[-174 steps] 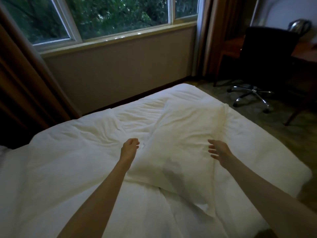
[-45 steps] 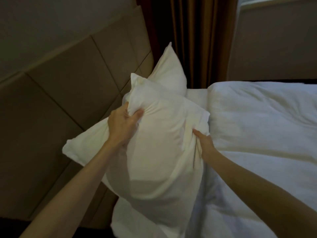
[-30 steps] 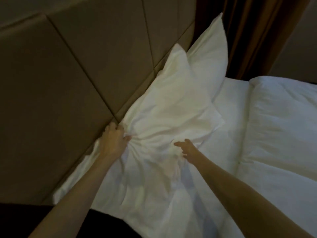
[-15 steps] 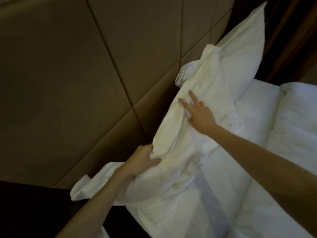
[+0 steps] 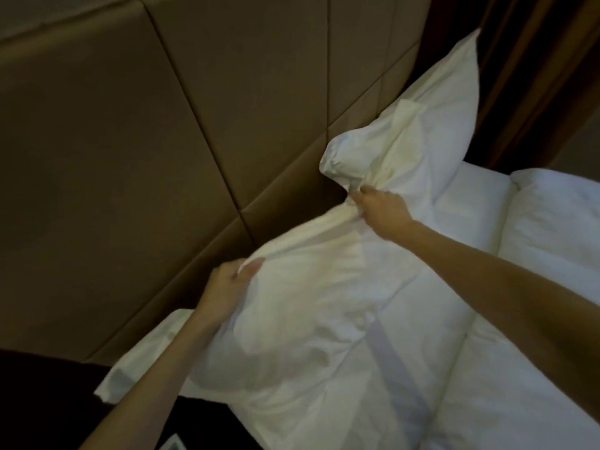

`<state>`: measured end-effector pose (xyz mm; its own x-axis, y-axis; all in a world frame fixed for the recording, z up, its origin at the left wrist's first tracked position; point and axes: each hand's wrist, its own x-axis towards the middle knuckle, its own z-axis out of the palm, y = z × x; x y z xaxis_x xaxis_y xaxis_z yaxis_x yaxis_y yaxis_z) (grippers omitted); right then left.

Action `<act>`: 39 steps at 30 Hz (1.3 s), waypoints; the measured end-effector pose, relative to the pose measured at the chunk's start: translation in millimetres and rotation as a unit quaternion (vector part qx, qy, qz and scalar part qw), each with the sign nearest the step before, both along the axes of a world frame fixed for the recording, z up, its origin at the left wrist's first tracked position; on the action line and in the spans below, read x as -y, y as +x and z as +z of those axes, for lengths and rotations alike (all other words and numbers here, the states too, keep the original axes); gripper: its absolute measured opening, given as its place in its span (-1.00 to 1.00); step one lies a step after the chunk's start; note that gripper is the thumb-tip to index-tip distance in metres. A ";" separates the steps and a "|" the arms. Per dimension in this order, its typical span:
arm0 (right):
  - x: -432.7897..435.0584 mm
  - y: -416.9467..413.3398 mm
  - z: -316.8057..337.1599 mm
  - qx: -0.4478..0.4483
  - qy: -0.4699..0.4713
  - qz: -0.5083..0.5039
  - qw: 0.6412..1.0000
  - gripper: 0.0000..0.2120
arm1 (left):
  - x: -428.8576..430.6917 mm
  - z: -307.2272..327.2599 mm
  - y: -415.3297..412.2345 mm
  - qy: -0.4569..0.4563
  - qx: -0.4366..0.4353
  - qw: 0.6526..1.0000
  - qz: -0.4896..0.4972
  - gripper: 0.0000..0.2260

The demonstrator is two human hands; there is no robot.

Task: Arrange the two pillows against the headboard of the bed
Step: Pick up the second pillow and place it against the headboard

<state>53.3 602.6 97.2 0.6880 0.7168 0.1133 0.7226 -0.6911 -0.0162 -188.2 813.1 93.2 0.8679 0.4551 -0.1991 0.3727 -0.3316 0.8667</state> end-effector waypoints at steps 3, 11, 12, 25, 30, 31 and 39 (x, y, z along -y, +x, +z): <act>-14.7 13.2 35.8 0.037 0.104 0.002 0.994 -0.75 | -2.6 28.8 7.2 0.030 0.107 0.991 0.069 -0.77; -53.1 7.9 20.2 -0.130 0.127 -0.020 0.983 -0.71 | -14.3 18.2 -5.7 0.216 0.040 0.974 0.049 -0.65; -55.6 3.7 11.7 -0.141 0.057 -0.013 0.988 -0.67 | -15.7 6.5 -10.8 0.252 -0.003 0.967 0.030 -0.67; -81.5 -12.3 14.9 -0.161 0.143 -0.077 0.974 -0.66 | -32.6 -21.4 -68.6 0.546 -0.049 0.835 -0.046 -0.36; -83.7 -7.5 33.9 -0.183 0.252 -0.105 0.944 -0.65 | -47.6 5.9 -63.1 0.620 0.032 0.784 0.000 -0.52; -83.4 -9.0 34.1 -0.192 0.260 -0.098 0.941 -0.65 | -48.5 9.2 -64.2 0.622 0.023 0.783 -0.002 -0.53; -94.9 -26.2 9.9 -0.294 0.173 -0.076 0.937 -0.63 | -44.5 -13.4 -93.7 0.641 -0.009 0.766 -0.049 -0.90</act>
